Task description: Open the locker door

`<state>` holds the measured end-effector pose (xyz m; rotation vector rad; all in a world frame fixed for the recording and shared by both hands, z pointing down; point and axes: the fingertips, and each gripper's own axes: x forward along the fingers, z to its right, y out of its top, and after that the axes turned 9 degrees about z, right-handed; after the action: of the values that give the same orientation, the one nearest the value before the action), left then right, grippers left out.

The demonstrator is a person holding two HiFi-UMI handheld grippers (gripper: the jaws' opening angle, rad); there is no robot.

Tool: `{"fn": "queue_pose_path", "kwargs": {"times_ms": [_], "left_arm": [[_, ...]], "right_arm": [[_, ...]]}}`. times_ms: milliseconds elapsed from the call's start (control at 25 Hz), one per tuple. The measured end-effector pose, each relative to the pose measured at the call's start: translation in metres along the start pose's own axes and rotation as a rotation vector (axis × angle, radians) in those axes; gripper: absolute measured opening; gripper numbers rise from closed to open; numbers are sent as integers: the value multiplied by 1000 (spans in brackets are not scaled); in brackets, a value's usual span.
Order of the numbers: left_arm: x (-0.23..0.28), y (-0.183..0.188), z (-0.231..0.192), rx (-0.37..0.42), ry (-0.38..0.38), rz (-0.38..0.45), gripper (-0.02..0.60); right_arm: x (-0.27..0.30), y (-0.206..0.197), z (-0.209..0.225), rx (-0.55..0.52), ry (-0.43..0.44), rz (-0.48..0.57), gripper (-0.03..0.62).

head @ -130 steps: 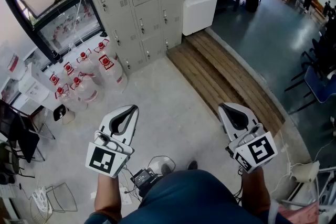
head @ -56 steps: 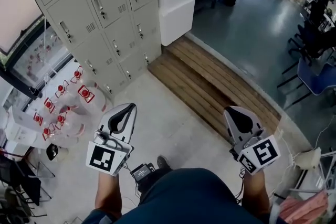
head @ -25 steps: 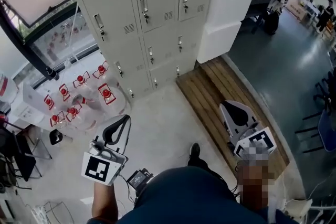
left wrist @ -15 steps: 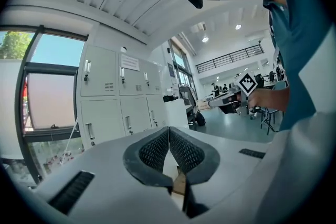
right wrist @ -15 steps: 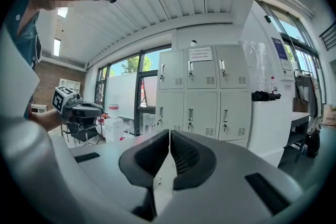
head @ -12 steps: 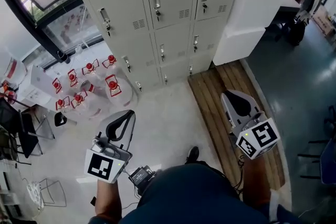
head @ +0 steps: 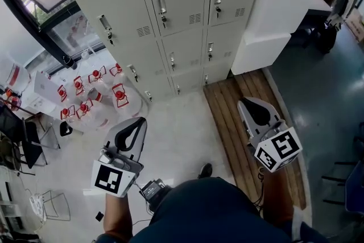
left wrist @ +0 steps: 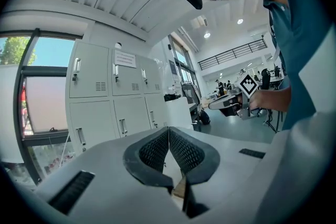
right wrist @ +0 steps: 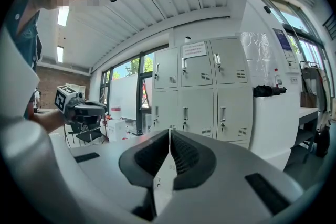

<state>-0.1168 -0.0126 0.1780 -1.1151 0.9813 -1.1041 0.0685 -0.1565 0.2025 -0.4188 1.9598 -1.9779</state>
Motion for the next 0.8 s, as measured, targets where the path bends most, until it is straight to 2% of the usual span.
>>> {"fn": "queue_pose_path", "kwargs": {"times_ms": [320, 480, 680, 800], "left_arm": [[73, 1, 20, 28, 4, 5, 17], [107, -7, 29, 23, -30, -4, 17], [155, -20, 18, 22, -76, -1, 17], [178, -40, 3, 1, -101, 2, 17]], "right_arm": [[0, -13, 71, 5, 13, 1, 37], [4, -25, 100, 22, -1, -10, 37], [17, -38, 130, 24, -39, -28, 37], [28, -48, 141, 30, -80, -43, 37]]}}
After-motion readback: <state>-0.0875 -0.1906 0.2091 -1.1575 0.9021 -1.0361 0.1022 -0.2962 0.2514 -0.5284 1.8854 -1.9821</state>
